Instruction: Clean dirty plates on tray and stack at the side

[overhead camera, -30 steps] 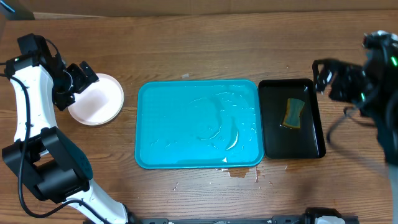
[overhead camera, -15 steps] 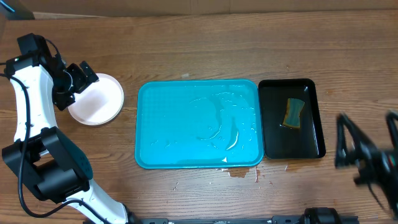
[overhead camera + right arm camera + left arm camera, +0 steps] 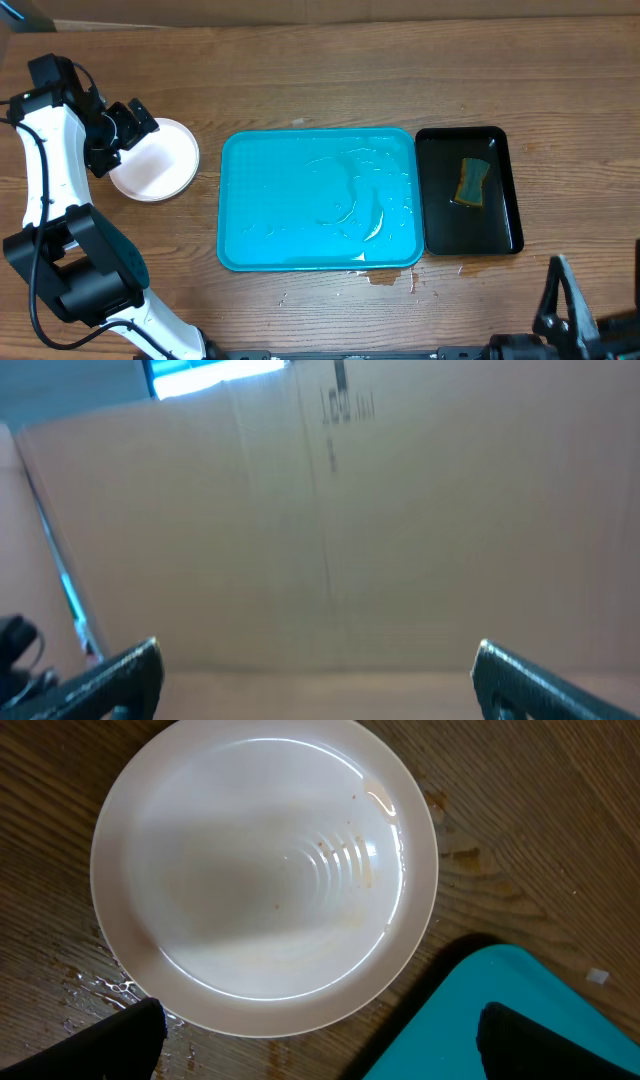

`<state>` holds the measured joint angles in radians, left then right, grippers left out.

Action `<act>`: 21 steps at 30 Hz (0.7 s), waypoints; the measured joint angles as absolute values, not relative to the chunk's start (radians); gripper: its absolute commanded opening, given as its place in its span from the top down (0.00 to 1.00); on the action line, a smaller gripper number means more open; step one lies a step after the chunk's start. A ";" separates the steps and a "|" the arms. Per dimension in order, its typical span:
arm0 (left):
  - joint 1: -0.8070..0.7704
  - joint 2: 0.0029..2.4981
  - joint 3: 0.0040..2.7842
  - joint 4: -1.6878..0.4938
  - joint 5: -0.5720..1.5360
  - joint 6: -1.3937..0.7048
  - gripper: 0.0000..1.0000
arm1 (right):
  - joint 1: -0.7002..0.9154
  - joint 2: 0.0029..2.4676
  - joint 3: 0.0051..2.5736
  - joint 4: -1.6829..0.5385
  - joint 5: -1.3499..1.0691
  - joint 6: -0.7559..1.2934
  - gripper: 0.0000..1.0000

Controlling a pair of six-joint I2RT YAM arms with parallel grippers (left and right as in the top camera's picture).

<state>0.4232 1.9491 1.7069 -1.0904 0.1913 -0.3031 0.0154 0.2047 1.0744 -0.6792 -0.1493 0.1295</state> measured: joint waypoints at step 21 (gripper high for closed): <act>0.423 1.949 1.707 -1.090 0.192 -0.303 0.00 | 0.015 0.015 0.223 0.234 -0.205 0.129 0.00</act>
<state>0.4229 1.9491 1.7069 -1.0904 0.1917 -0.3027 0.0154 0.0154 0.2234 0.2344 -0.2054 0.1291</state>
